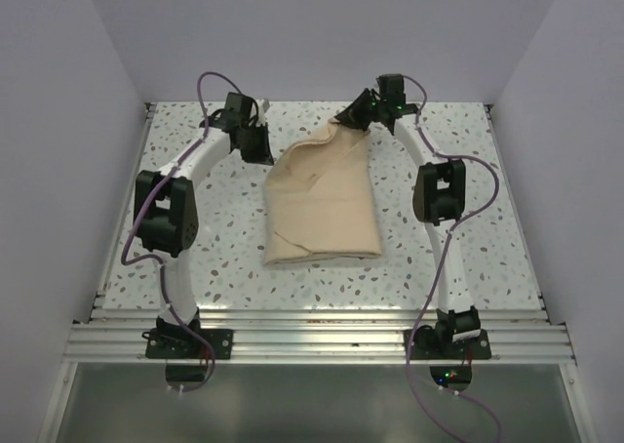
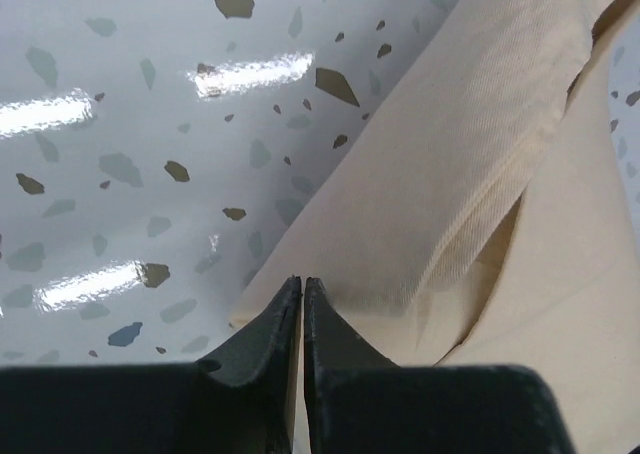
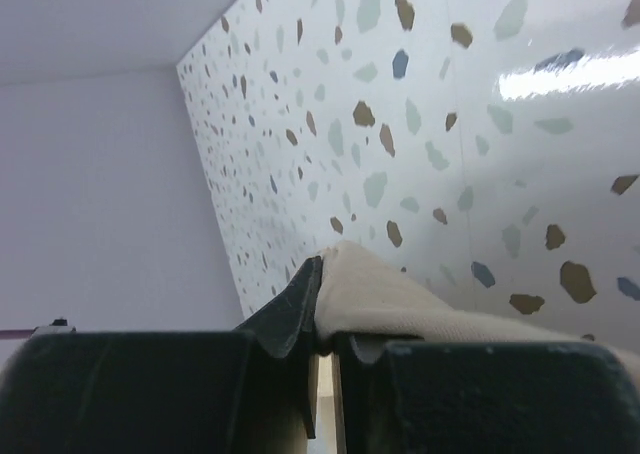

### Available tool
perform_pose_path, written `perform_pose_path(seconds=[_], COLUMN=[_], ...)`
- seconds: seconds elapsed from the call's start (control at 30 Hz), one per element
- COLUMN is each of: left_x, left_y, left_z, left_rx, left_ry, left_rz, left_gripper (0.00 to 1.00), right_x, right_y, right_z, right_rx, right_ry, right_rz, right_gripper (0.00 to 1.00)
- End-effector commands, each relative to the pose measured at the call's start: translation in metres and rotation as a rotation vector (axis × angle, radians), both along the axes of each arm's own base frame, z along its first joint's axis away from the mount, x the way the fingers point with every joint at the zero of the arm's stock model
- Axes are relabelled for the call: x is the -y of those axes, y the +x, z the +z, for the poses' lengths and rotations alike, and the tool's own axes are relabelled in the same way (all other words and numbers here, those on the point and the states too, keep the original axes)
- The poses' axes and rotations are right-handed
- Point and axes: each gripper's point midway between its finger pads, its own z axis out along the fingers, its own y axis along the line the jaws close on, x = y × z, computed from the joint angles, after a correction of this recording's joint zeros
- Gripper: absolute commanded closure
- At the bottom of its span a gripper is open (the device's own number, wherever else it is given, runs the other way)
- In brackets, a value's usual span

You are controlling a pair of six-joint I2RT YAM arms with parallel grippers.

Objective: Prepare the surgical pack

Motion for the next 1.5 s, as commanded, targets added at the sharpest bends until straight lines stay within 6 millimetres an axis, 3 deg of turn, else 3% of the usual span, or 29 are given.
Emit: perform_pose_path(seconds=[0.0,0.03,0.07,0.1,0.13,0.17,0.2,0.33,0.43,0.47,0.5,0.53,0.57,0.6,0.63,0.67,0.73,0.8,0.97,1.2,1.3,1.33,1.43,1.47], left_x=[0.001,0.005,0.007,0.01,0.014,0.016,0.022,0.031,0.037,0.037,0.039,0.039,0.038,0.037,0.036,0.036,0.034,0.033,0.026,0.014,0.01,0.008,0.005,0.004], left_y=[0.019,0.019,0.022,0.023,0.024,0.023,0.022,0.023,0.014,0.009,0.005,0.001,-0.001,-0.002,-0.005,-0.005,-0.006,-0.007,-0.018,-0.018,-0.023,-0.024,-0.018,-0.016], left_z=[0.023,0.024,0.023,0.025,0.026,0.027,0.03,0.037,0.029,0.019,0.015,0.004,-0.001,-0.005,-0.013,-0.016,-0.023,-0.028,-0.05,-0.071,-0.094,-0.104,-0.112,-0.11], left_rx=[0.034,0.032,0.028,0.033,0.037,0.041,0.048,0.082,0.044,0.017,0.002,-0.026,-0.045,-0.061,-0.091,-0.1,-0.129,-0.147,-0.228,-0.271,-0.313,-0.33,-0.329,-0.325], left_ry=[-0.066,-0.081,-0.089,-0.104,-0.123,-0.137,-0.174,-0.251,-0.308,-0.314,-0.329,-0.335,-0.341,-0.346,-0.359,-0.366,-0.376,-0.377,-0.367,-0.352,-0.329,-0.31,-0.279,-0.276], left_rz=[0.018,0.003,-0.008,-0.022,-0.036,-0.044,-0.075,-0.121,-0.151,-0.151,-0.165,-0.167,-0.169,-0.167,-0.162,-0.16,-0.156,-0.149,-0.121,-0.089,-0.083,-0.084,-0.085,-0.088], left_gripper=[0.91,0.9,0.88,0.87,0.86,0.85,0.85,0.86,0.97,0.99,1.0,1.0,1.0,1.0,1.0,1.0,1.0,1.0,1.0,1.0,1.0,1.0,1.0,1.0], right_x=[0.041,0.041,0.036,0.033,0.032,0.031,0.034,0.056,0.06,0.058,0.054,0.051,0.05,0.047,0.041,0.043,0.043,0.047,0.057,0.074,0.077,0.08,0.084,0.083], right_y=[0.047,0.051,0.051,0.054,0.052,0.05,0.044,0.023,-0.006,-0.019,-0.032,-0.041,-0.057,-0.062,-0.075,-0.087,-0.099,-0.118,-0.143,-0.161,-0.162,-0.162,-0.158,-0.15], right_z=[0.047,0.051,0.035,0.049,0.047,0.045,0.049,0.067,0.07,0.057,0.068,0.071,0.046,0.048,0.059,0.039,0.029,0.008,-0.03,-0.079,-0.1,-0.116,-0.129,-0.123], right_rx=[0.173,0.194,0.174,0.211,0.2,0.193,0.204,0.226,0.194,0.151,0.167,0.169,0.103,0.111,0.122,0.067,0.042,-0.02,-0.126,-0.212,-0.24,-0.268,-0.308,-0.287], right_ry=[0.018,0.039,0.057,0.075,0.075,0.07,0.036,-0.074,-0.141,-0.157,-0.147,-0.135,-0.128,-0.102,-0.047,-0.029,-0.014,-0.049,-0.079,-0.082,-0.105,-0.129,-0.158,-0.163], right_rz=[-0.149,-0.151,-0.121,-0.105,-0.092,-0.08,-0.061,-0.051,0.024,0.049,0.092,0.116,0.137,0.146,0.188,0.195,0.23,0.281,0.342,0.371,0.38,0.375,0.374,0.371], right_gripper=[0.89,0.78,0.65,0.59,0.54,0.36,0.27,0.01,0.01,0.01,0.01,0.03,0.11,0.23,0.71,0.85,0.99,1.0,1.0,1.0,1.0,1.0,1.0,1.0])
